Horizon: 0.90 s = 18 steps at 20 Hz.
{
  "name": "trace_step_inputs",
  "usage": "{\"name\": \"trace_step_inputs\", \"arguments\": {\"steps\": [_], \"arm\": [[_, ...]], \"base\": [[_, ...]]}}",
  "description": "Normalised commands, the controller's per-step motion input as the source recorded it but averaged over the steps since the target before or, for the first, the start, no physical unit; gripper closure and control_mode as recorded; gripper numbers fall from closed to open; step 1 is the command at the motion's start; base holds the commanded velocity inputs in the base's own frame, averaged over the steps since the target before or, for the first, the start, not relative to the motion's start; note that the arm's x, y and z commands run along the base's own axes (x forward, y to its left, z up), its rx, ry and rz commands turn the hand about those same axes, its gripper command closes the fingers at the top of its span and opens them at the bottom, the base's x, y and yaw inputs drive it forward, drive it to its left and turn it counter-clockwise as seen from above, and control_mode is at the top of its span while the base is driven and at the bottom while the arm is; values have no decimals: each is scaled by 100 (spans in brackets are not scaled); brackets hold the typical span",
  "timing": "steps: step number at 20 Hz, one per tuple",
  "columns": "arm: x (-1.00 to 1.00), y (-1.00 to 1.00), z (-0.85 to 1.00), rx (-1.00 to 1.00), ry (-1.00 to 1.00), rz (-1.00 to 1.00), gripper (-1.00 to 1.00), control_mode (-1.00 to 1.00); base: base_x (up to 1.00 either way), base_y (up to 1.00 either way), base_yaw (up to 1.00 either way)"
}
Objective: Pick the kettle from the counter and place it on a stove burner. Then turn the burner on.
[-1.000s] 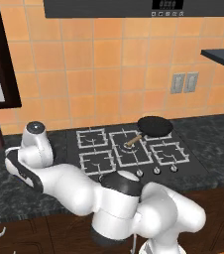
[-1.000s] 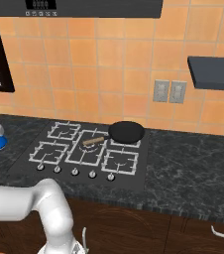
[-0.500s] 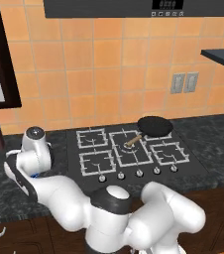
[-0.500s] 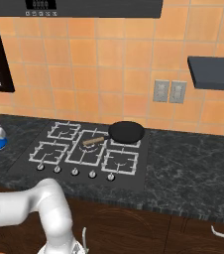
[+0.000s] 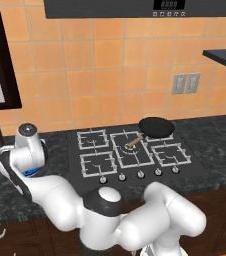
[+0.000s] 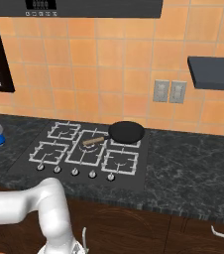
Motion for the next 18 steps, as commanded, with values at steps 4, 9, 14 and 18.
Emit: {"name": "trace_step_inputs", "arguments": {"steps": [4, 9, 14, 18], "arm": [[0, 0, -25, 0, 0, -8, -100, -100], [0, 0, -27, 0, 0, -8, 100, -100], [0, -5, -30, 0, 0, -3, 100, -100], [0, -6, -29, 0, 0, 0, 100, -100]], "base": [[0, 0, 0], [0, 0, 0], [0, 0, 0], [0, 0, 0]]}}
